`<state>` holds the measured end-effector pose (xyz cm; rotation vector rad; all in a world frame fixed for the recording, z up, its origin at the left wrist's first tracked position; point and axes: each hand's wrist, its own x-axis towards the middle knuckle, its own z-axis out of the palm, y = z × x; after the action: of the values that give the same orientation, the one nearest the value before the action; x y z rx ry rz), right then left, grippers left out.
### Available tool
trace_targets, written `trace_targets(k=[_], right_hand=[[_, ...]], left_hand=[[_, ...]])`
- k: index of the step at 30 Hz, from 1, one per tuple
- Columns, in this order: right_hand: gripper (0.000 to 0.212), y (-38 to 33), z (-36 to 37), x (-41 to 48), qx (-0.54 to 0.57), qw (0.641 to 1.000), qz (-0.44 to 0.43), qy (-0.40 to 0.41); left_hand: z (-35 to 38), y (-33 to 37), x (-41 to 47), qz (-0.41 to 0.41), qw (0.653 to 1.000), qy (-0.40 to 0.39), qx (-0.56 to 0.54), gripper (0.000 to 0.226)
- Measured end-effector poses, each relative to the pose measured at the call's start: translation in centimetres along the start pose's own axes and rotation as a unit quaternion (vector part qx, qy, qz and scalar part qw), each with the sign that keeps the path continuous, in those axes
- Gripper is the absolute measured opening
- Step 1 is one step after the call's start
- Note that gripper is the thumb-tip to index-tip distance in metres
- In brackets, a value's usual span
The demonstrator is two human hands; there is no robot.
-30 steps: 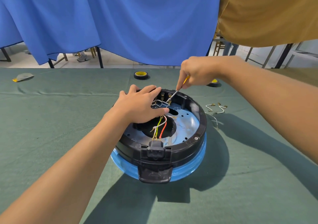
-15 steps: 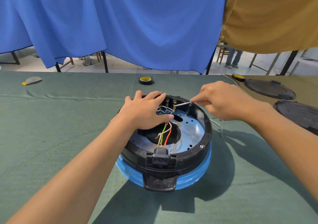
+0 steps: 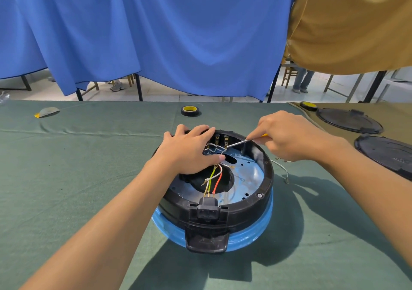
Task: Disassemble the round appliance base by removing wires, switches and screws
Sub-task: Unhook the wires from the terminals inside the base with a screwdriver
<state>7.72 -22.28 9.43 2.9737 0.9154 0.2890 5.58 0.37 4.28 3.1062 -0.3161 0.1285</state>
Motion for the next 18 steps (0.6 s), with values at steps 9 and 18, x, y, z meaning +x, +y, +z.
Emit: trace_targets(k=[9, 18], right_hand=[[0.033, -0.2, 0.0, 0.0, -0.005, 1.0, -0.002, 0.027], [0.019, -1.6, 0.6, 0.7, -0.062, 0.996, -0.02, 0.056]], left_hand=[[-0.2, 0.1, 0.0, -0.007, 1.0, 0.0, -0.003, 0.086], [-0.8, -0.7, 0.4, -0.026, 0.998, -0.007, -0.056, 0.092]])
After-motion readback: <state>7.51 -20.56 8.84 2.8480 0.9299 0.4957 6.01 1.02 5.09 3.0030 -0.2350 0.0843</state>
